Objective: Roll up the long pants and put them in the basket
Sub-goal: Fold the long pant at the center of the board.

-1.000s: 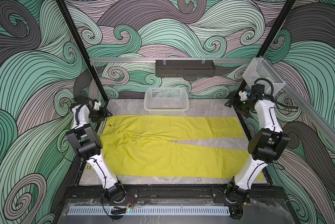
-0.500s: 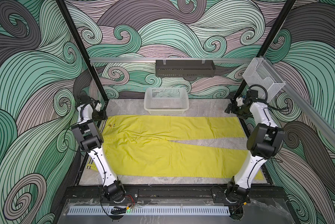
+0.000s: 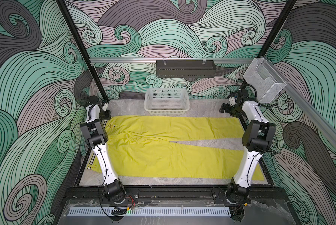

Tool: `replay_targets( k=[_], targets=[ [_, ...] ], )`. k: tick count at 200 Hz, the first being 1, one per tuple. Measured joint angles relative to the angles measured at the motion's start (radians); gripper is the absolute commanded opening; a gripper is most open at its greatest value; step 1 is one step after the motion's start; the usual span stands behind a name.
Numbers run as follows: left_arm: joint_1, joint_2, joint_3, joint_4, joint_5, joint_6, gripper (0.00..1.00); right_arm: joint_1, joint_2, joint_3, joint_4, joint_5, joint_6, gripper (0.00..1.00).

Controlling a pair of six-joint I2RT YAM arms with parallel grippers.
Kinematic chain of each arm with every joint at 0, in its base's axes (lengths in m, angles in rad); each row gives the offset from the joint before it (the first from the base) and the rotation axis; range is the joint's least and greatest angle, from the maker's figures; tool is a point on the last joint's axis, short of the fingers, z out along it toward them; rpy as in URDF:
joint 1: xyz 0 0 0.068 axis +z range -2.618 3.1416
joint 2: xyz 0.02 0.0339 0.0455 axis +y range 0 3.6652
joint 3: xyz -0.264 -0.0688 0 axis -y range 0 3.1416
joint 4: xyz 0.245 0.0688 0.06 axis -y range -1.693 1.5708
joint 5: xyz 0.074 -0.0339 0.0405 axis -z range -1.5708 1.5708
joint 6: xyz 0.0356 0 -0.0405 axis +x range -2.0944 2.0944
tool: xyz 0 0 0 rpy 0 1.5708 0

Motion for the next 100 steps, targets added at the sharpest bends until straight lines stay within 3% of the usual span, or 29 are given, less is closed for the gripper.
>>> replay_targets(
  k=[27,56,100],
  targets=[
    [0.0,0.0,-0.016,0.011,-0.005,0.005,0.39,0.003,0.0,0.0,0.0,0.023,-0.005,0.94],
    [0.001,-0.006,-0.041,0.028,-0.005,0.0,0.2,-0.001,-0.002,-0.001,-0.001,0.048,-0.019,0.93],
    [0.001,-0.011,-0.046,0.031,-0.016,-0.013,0.15,-0.003,-0.002,-0.003,-0.007,0.092,-0.052,0.91]
  ],
)
